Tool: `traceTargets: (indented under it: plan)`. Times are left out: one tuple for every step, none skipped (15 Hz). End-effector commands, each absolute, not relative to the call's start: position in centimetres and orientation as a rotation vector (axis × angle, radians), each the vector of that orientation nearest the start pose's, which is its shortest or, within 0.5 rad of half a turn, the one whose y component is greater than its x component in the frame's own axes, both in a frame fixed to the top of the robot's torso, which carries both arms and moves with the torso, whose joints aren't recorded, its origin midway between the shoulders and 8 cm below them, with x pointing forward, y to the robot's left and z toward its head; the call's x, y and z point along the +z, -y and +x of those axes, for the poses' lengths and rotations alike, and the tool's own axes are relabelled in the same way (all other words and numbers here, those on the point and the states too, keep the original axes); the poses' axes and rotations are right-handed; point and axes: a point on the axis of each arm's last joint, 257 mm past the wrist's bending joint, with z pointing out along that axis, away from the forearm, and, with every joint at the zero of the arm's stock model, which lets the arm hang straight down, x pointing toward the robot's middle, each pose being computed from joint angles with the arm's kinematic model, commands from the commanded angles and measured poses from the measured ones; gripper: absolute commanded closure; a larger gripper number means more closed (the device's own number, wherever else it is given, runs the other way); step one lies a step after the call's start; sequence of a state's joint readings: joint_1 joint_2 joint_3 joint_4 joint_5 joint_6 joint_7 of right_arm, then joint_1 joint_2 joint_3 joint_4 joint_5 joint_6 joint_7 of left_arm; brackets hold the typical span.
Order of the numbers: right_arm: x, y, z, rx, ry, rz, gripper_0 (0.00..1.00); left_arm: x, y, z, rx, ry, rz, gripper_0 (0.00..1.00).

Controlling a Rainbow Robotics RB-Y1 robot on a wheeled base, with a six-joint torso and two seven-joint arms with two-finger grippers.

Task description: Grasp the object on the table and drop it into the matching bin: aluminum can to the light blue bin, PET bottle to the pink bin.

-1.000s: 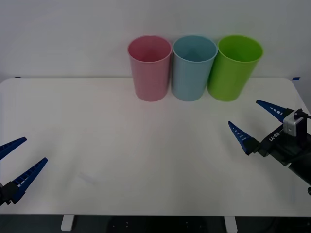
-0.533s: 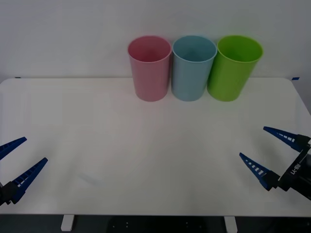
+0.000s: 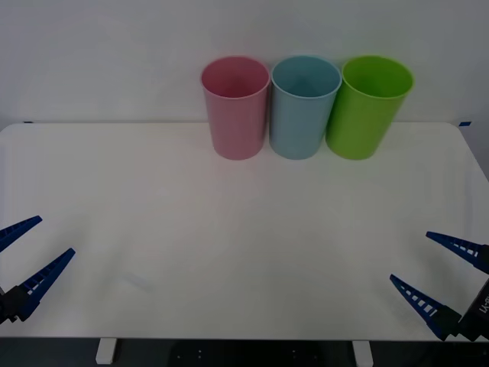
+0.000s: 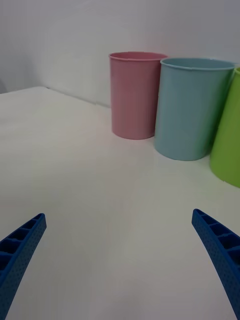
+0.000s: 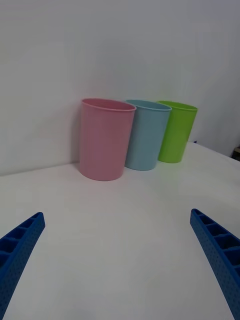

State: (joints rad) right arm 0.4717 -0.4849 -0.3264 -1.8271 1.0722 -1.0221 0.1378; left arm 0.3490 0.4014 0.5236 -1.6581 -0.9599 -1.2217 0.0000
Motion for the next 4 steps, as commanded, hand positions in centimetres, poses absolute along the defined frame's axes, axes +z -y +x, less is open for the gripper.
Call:
traceTargets:
  plan:
    - [-21.98,28.28,32.58,0.428,-1.573,-0.697,0.00,-16.89,-32.97,34.23,-0.567,-1.441,0.465,0.00]
    - [-21.98,28.28,32.58,0.428,-1.573,-0.697,0.00,-16.89,-32.97,34.23,-0.567,-1.441,0.465,0.00]
    - [-21.98,28.28,32.58,0.428,-1.573,-0.697,0.00,-16.89,-32.97,34.23,-0.567,-1.441,0.465,0.00]
    - [-21.98,28.28,32.58,0.428,-1.573,-0.697,0.00,-16.89,-32.97,34.23,-0.567,-1.441,0.465,0.00]
